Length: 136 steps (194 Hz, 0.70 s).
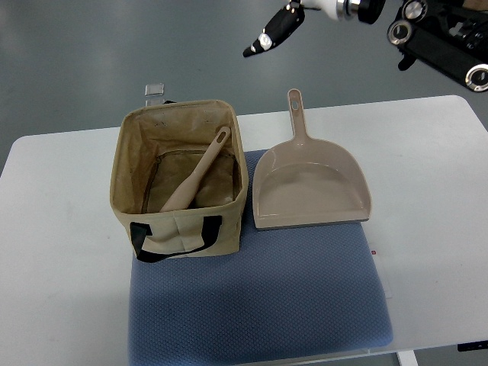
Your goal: Put pink broom in yellow bag with right hand
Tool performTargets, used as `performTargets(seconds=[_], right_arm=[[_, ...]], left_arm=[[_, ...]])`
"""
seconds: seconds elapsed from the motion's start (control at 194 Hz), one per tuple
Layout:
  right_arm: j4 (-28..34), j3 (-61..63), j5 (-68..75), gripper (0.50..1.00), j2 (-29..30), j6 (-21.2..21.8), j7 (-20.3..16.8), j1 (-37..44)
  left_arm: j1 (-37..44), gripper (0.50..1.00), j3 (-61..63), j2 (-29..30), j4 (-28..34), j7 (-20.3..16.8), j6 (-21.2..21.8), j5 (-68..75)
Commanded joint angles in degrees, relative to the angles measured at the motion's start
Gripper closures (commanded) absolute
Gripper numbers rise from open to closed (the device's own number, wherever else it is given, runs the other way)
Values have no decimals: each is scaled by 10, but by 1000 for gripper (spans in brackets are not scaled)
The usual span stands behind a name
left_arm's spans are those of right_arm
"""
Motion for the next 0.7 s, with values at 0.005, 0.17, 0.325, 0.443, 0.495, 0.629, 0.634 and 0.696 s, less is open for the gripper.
performTargets(seconds=[0.005,0.17,0.325,0.443,0.495,0.629,0.634,0.696], right_arm=[[-12,100,97,566,-18,-15,0,-36],[-19,235,341,566,-15,-90,-1,-152],[-44,286,531,566,-2,-116,7,-244],[-99,307,596,566,41,-111,7,-304],[-111,308,596,566,59,-109,7,-320],[-121,310,606,566,84,-77,49,-366],[-121,310,606,566,84,-77,49,-366],[-121,322,607,566,87,-28,91,-391]], left_arm=[[0,500,0,0,-1,0,0,0],[0,500,0,0,0,0,0,0],[0,500,0,0,0,0,1,0],[0,500,0,0,-2,0,1,1],[0,500,1,0,-2,0,1,0],[0,500,1,0,2,0,1,0],[0,500,1,0,2,0,1,0],[0,500,1,0,4,0,1,0]])
